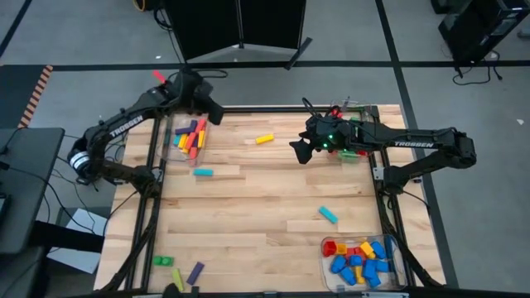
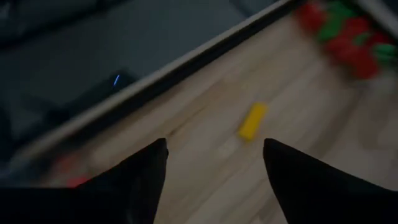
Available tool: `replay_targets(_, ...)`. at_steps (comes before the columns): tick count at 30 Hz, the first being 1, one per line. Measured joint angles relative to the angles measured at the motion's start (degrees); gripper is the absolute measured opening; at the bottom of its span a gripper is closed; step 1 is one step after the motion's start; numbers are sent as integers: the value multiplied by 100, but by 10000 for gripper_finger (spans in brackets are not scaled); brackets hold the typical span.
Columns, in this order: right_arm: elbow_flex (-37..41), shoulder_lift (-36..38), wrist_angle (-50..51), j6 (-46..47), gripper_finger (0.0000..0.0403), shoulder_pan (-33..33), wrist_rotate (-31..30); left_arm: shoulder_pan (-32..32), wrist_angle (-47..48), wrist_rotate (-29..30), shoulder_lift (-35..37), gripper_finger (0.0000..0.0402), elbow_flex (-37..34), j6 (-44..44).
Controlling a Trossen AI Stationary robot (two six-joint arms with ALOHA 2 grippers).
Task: Sort blocks by size
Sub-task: Put the yellow block into the top left transparent bin
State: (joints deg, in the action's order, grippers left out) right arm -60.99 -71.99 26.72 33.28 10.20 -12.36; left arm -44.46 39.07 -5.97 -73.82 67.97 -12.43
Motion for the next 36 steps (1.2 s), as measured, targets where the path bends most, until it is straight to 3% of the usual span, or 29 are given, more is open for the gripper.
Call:
replay_targets(7,0,0,0,20,284,-1,0,920,-1231,-5,0,283,102,1274)
replay_targets(10,0,0,0,23,284,-27,0,1271,-1696,369,-42,281,102,2183)
replay_targets(15,0,0,0,28,284,-117,2,1649,-2265,1515,-374,280,106,2148)
replay_targets(18,0,0,0,122,284,-147,0,1728,-2305,1567,-761,280,104,1798)
replay_targets(21,0,0,0,127,284,-153,0,1737,-2230,1497,-1362,280,216,1091)
replay_targets(26,0,0,2,131,284,-153,0,1590,-2025,437,-2507,280,840,771)
replay_targets(30,0,0,15,153,284,-162,2,1572,-1474,-179,-3449,280,1638,1086)
replay_targets(36,0,0,50,175,284,-234,4,1571,185,-209,-4558,280,2882,1886)
